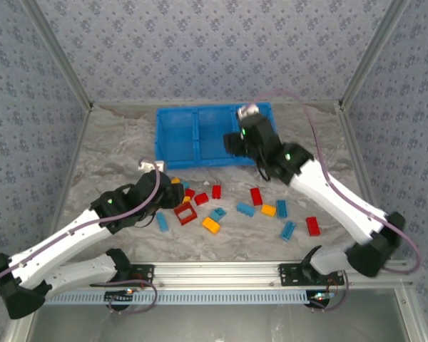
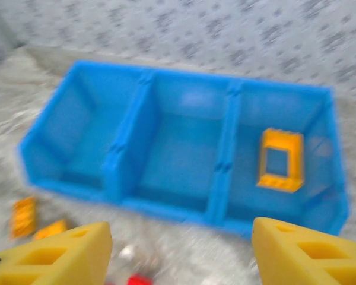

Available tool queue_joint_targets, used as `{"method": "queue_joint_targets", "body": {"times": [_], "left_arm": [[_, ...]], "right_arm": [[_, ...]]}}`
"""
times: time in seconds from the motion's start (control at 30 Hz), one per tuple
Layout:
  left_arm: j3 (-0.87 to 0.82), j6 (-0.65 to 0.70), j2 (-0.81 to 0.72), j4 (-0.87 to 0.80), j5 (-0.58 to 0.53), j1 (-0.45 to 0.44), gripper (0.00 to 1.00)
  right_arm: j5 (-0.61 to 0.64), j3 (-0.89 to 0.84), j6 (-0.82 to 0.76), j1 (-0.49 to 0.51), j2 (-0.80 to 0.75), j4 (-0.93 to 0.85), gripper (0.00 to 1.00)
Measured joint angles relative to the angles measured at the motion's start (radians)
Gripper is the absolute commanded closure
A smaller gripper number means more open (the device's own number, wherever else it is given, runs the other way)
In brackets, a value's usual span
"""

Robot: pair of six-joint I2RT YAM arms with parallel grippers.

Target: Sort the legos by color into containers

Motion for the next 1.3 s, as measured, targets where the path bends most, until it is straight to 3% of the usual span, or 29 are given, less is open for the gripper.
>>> {"method": "queue_joint_targets", "body": {"times": [0.23, 0.47, 0.77, 1.07, 1.3], "left_arm": [[-0.11, -0.111, -0.015, -0.106, 0.024, 0.032, 0.36], [-0.225, -0.154, 0.092, -0.084, 0.146, 0.15, 0.38], [-0.281, -0.145, 0.225, 0.042, 0.227, 0.206, 0.49], [-0.307, -0.136, 0.289, 0.117, 0.223, 0.207, 0.79], [-0.224, -0.09, 0.259, 0.041, 0.167, 0.207, 0.82]], "right_arm": [[-0.006, -0.436, 0.064, 0.254, -0.308, 0.173, 0.24], [-0.034, -0.642, 0.104, 0.478, -0.311, 0.315, 0.22], [-0.045, -0.642, 0.151, 0.512, -0.219, 0.372, 0.24], [-0.045, -0.613, 0.153, 0.511, -0.191, 0.376, 0.24], [-0.029, -0.566, 0.151, 0.506, -0.188, 0.372, 0.25]]}}
